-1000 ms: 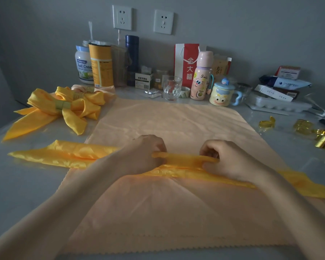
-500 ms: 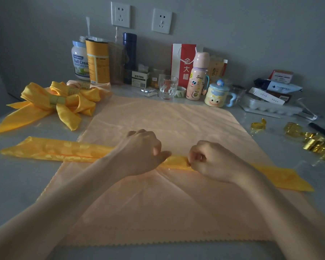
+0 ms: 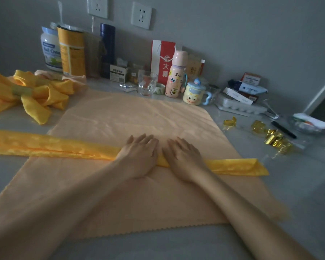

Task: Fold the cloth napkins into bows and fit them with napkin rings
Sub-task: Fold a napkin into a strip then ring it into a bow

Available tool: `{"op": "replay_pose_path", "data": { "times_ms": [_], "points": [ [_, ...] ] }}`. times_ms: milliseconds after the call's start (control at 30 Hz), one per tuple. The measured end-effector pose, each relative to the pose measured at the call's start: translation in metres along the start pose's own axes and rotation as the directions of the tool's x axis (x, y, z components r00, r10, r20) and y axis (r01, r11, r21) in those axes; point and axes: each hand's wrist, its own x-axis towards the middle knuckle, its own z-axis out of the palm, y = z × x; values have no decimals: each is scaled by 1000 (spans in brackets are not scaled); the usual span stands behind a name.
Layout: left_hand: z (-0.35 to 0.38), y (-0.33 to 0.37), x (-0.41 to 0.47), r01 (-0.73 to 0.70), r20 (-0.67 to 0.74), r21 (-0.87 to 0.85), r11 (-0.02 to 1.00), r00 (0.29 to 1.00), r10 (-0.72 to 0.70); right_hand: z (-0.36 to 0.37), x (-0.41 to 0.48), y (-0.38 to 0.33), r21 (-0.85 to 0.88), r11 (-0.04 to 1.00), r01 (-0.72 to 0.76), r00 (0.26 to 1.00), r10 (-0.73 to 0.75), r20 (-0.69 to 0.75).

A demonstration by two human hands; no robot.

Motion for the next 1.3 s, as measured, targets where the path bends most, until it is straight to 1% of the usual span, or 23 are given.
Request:
{"op": "replay_pose_path", "data": {
  "times_ms": [100,167,367,467,500,533,567,600,633,667,700,733,800,833,867,900,967,1067,1133,1200,1233,1267,1300],
  "points": [
    [0,1,-1,0,14,-14,1000,1000,0,-9,-15,17,22,992,-122,992,121,35],
    [0,2,-1,2,22,-18,1000,1000,-2,-13,-29,36,3,979,-204,978,204,46],
    [-1,2,-4,-26,6,-14,1000,1000,26,-24,-69,101,-4,907,-421,904,420,77],
    [1,1,-7,-42,-40,-42,998,998,41,-29,-85,128,32,845,-534,843,530,91],
    [1,1,-7,-68,-83,-66,996,995,63,-34,-89,135,20,823,-568,822,565,74],
    [3,1,-8,-134,-157,-57,989,980,124,-37,-91,139,-20,812,-583,811,583,37],
    [4,3,-7,-239,-265,12,971,936,234,-42,-94,142,-78,816,-572,820,571,-43],
    [5,7,-5,-321,-318,89,943,888,332,-48,-96,142,-123,836,-535,843,520,-136],
    [7,9,-3,-379,-362,162,911,836,412,-53,-95,139,-120,873,-473,872,444,-208],
    [5,11,-4,-409,-387,204,889,801,457,-56,-93,136,-77,919,-388,901,360,-242],
    [3,13,-5,-429,-391,230,874,782,486,-60,-91,129,5,954,-298,926,291,-240],
    [3,13,-5,-433,-389,229,872,780,489,-62,-89,121,112,967,-229,946,248,-206],
    [0,14,-6,-429,-381,220,876,789,482,-68,-84,107,294,935,-200,963,243,-118],
    [-1,15,-6,-414,-373,226,882,800,471,-71,-82,102,339,916,-216,964,256,-77],
    [-4,17,-7,-380,-347,204,902,834,429,-74,-79,98,337,912,-234,965,260,-34],
    [-6,22,-8,-338,-324,140,931,873,365,-77,-76,95,299,923,-240,968,251,3],
    [-15,26,-11,-217,-196,-27,976,958,207,-79,-70,84,200,958,-204,979,200,42],
    [-22,26,-14,-55,-74,-236,970,997,39,-76,-64,65,56,990,-127,988,121,101],
    [-31,26,-12,40,65,-313,949,998,-20,-78,-61,55,-12,995,-97,985,97,142],
    [-37,25,-3,124,242,-338,933,969,-41,-85,-61,44,-69,994,-83,978,94,184],
    [-41,26,1,177,319,-373,911,946,-54,-91,-63,37,-65,995,-75,973,87,215],
    [-42,24,3,222,364,-443,869,930,-53,-95,-66,28,3,997,-79,962,75,263],
    [-43,21,5,265,393,-509,819,918,-53,-99,-70,16,136,986,-97,949,50,312]
  ]
}}
